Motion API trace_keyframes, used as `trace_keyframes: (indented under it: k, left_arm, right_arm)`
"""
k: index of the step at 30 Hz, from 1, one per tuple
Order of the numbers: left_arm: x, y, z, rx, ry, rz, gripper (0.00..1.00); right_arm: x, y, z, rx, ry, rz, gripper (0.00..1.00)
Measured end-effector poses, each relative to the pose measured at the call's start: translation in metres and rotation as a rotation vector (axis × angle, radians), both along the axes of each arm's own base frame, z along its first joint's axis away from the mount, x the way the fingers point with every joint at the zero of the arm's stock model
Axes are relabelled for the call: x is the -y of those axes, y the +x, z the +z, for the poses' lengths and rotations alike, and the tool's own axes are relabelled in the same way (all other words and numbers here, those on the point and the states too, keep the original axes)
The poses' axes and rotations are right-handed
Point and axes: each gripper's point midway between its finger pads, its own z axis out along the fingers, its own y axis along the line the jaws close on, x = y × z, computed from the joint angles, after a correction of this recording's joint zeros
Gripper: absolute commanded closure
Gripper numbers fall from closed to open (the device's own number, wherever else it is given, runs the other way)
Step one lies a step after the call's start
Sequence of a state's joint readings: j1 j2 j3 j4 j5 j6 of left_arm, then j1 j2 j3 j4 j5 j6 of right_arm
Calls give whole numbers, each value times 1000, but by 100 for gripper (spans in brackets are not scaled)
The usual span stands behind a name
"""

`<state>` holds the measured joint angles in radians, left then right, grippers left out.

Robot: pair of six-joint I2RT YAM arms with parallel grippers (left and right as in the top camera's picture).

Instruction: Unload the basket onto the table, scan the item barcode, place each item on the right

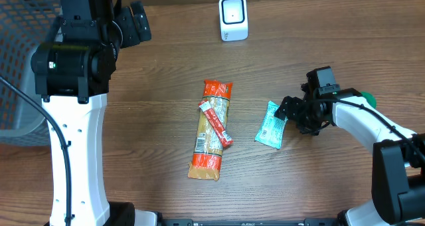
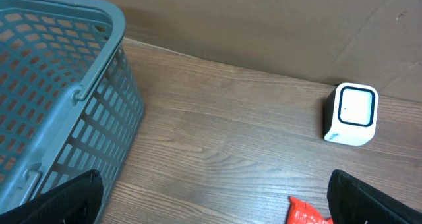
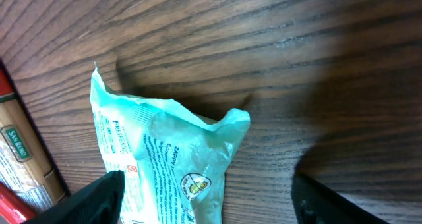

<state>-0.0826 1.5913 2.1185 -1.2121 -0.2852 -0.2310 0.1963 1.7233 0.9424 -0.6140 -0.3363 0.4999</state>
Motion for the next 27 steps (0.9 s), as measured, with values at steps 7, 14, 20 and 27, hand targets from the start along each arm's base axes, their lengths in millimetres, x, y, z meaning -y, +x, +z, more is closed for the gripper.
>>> trace_keyframes:
  k: [7, 14, 20, 27]
  left_arm:
    - [0, 0, 0, 0, 0, 0, 0]
    - [0, 0, 0, 0, 0, 0, 0]
    - [0, 0, 0, 0, 0, 0, 0]
    - [0, 0, 0, 0, 0, 0, 0]
  right_arm:
    - [0, 0, 0, 1, 0, 3, 36]
    - [-1, 5, 1, 25, 5, 1, 41]
    - [-8, 9, -5, 80, 50, 12, 48]
    - [-17, 9, -6, 117, 94, 30, 51]
